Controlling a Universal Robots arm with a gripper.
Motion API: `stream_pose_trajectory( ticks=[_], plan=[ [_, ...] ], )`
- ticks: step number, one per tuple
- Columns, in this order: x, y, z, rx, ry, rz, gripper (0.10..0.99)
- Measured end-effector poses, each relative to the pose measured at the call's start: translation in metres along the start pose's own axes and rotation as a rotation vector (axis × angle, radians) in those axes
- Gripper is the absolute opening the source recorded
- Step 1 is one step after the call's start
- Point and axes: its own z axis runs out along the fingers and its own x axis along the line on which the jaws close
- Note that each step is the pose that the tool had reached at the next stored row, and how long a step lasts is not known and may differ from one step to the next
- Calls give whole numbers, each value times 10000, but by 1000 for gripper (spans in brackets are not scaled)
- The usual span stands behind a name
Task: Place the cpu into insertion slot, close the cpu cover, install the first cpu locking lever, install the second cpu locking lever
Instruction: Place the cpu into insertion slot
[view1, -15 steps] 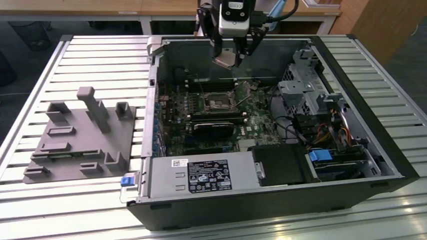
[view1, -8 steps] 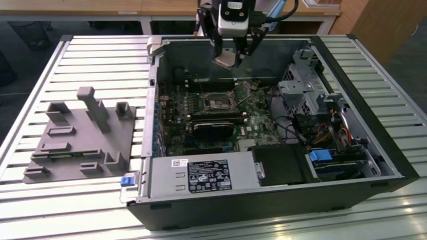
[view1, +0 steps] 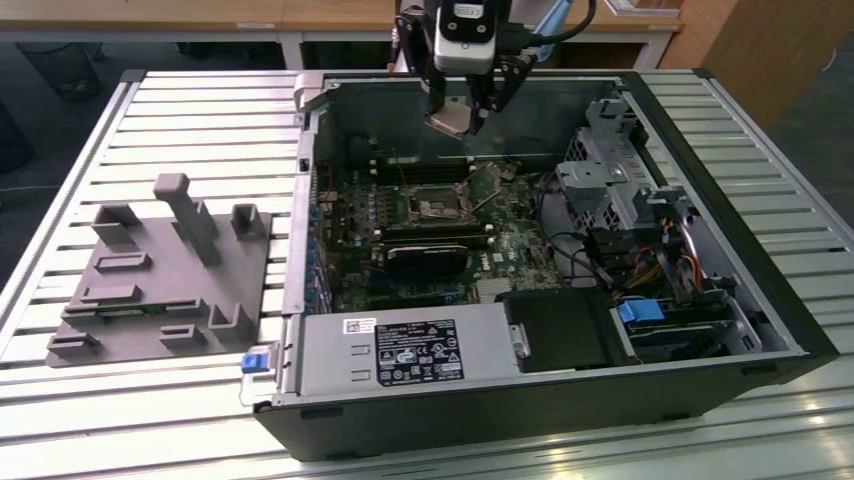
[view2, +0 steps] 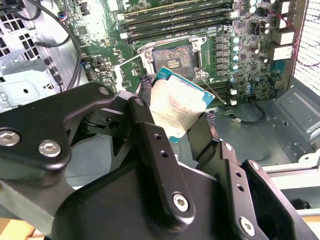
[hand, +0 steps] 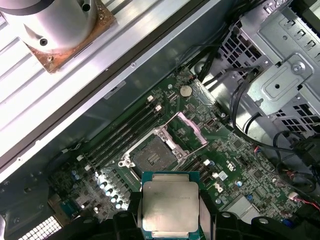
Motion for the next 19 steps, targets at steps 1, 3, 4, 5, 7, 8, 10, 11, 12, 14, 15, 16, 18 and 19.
stream_pose_trajectory(
  ticks=[1,3,4,5,7,8,10,11,12,14,15,16,18,19],
  plan=[
    [0,0,1,-1,-3,30,537],
    [0,0,2,-1,-12,112,537],
    [0,0,3,1,-19,157,537],
    [0,0,4,4,-27,212,537],
    [0,0,5,8,-42,324,537],
    [0,0,5,10,-49,381,537],
    [0,-1,7,9,-61,493,537],
    [0,-1,8,8,-65,539,537],
    [0,-1,8,8,-69,584,537],
    [0,-1,9,6,-76,662,537],
    [0,-1,10,5,-79,696,537],
    [0,-1,10,5,-82,725,537],
    [0,-1,11,3,-88,796,537],
    [0,-1,11,3,-92,836,537]
  ],
)
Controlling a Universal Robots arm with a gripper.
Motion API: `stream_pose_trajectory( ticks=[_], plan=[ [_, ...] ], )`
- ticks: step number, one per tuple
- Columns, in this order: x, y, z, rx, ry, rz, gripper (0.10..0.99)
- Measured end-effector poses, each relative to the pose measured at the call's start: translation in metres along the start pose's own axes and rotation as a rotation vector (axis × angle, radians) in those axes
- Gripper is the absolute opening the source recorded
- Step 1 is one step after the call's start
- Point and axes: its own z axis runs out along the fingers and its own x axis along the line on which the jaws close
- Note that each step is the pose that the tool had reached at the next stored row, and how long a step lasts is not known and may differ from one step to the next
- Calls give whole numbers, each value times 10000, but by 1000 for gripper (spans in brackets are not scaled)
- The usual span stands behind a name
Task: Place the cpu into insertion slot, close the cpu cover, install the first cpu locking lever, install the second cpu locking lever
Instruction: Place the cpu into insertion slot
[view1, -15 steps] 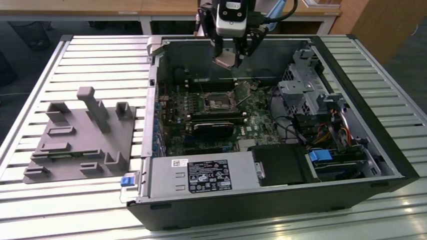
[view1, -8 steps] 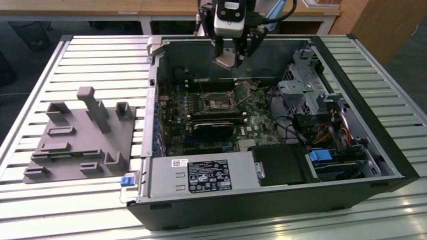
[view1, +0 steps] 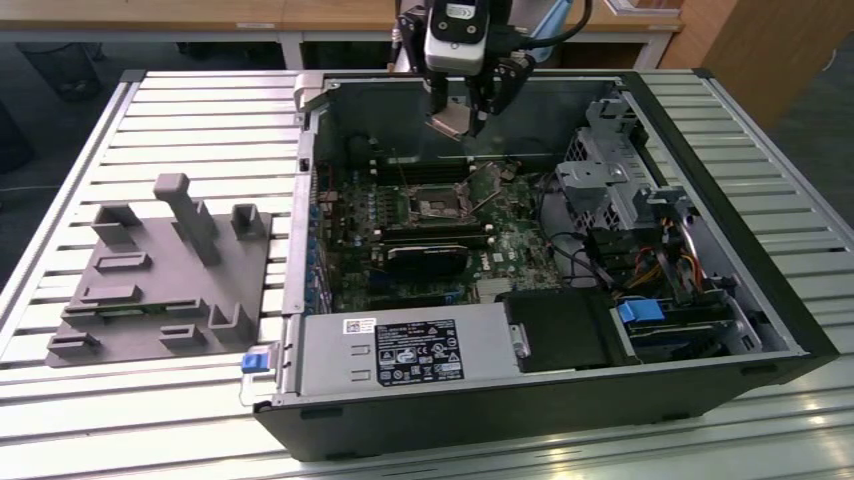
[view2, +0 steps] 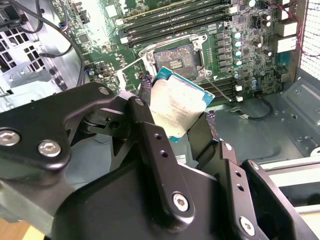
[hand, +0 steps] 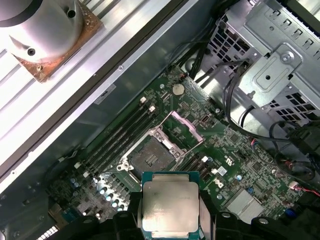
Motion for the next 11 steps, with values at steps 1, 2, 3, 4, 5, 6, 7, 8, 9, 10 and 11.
stream_pose_trajectory(
  ticks=[1,2,3,4,5,6,7,8,9,10,11],
  plan=[
    [0,0,0,-1,-3,39,537],
    [0,0,0,-1,-6,72,537],
    [0,0,1,-3,-9,100,537],
    [0,0,1,-2,-11,128,537],
    [0,0,1,-3,-14,159,537],
    [0,0,1,-4,-17,195,537],
    [0,0,2,-4,-19,223,537],
    [0,0,2,-4,-22,248,537],
    [0,0,2,-5,-24,274,537],
    [0,0,3,-5,-27,301,537],
    [0,0,4,-6,-29,328,537]
  ],
)
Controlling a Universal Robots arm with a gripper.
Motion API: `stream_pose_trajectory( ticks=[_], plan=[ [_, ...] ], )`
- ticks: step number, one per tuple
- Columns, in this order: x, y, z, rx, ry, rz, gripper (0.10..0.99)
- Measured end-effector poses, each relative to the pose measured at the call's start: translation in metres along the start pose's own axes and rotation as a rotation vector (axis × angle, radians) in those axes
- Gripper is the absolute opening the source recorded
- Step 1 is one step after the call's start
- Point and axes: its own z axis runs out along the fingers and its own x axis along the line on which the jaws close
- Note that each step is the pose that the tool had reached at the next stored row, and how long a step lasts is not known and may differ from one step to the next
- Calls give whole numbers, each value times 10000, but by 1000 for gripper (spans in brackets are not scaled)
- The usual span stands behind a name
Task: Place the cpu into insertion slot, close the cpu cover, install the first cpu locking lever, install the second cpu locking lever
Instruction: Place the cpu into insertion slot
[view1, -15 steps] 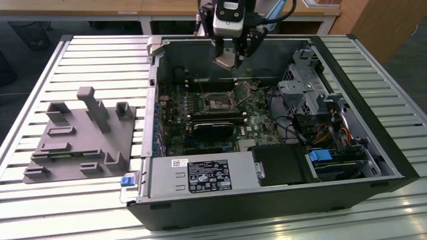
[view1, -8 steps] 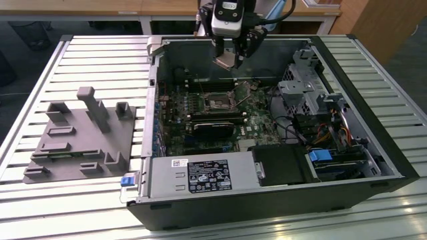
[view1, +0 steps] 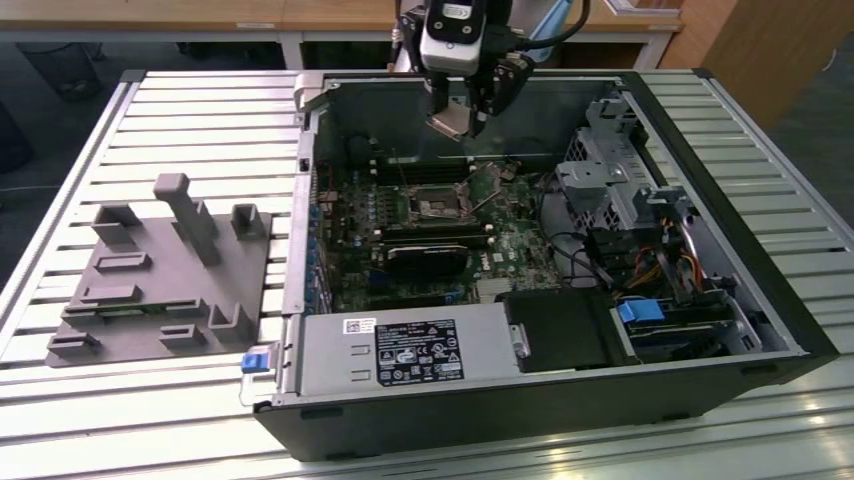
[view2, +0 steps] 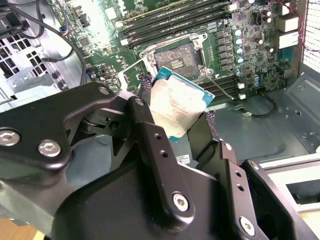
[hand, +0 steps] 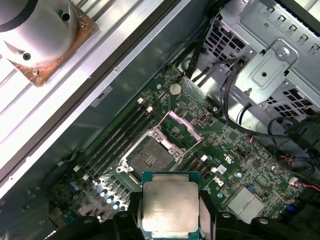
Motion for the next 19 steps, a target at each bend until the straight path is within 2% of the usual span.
stream_pose_trajectory(
  ticks=[19],
  plan=[
    [0,-1,7,-8,-45,510,537]
  ],
)
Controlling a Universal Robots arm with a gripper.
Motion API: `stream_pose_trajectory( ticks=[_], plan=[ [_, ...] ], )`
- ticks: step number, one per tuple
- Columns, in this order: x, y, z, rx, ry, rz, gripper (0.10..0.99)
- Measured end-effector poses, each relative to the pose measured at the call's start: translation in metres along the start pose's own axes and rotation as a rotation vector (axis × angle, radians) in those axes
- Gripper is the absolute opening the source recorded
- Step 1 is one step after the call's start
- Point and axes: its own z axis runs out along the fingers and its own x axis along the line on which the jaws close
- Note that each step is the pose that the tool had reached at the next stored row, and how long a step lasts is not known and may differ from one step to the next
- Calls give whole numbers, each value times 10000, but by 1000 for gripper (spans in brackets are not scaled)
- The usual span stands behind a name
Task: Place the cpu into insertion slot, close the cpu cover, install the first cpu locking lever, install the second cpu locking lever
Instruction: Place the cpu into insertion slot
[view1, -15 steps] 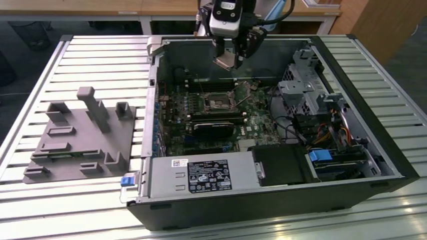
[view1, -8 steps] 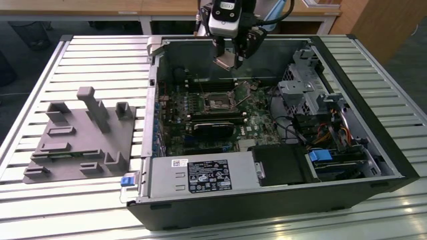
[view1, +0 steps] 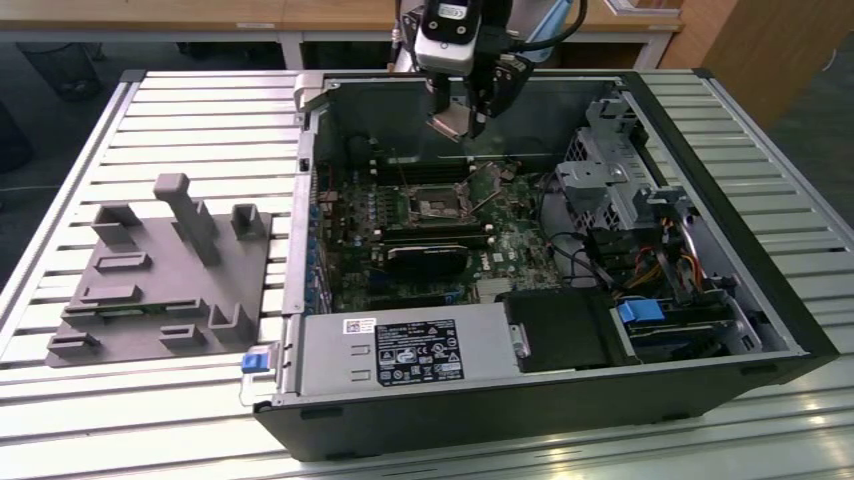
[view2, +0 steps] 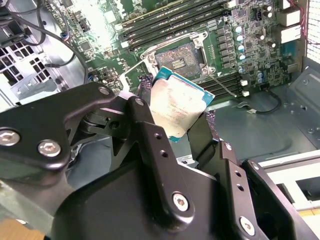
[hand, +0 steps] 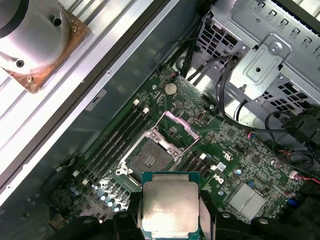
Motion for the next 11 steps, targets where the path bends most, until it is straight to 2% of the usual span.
stream_pose_trajectory(
  ticks=[11],
  plan=[
    [0,0,4,-5,-25,288,537]
  ],
)
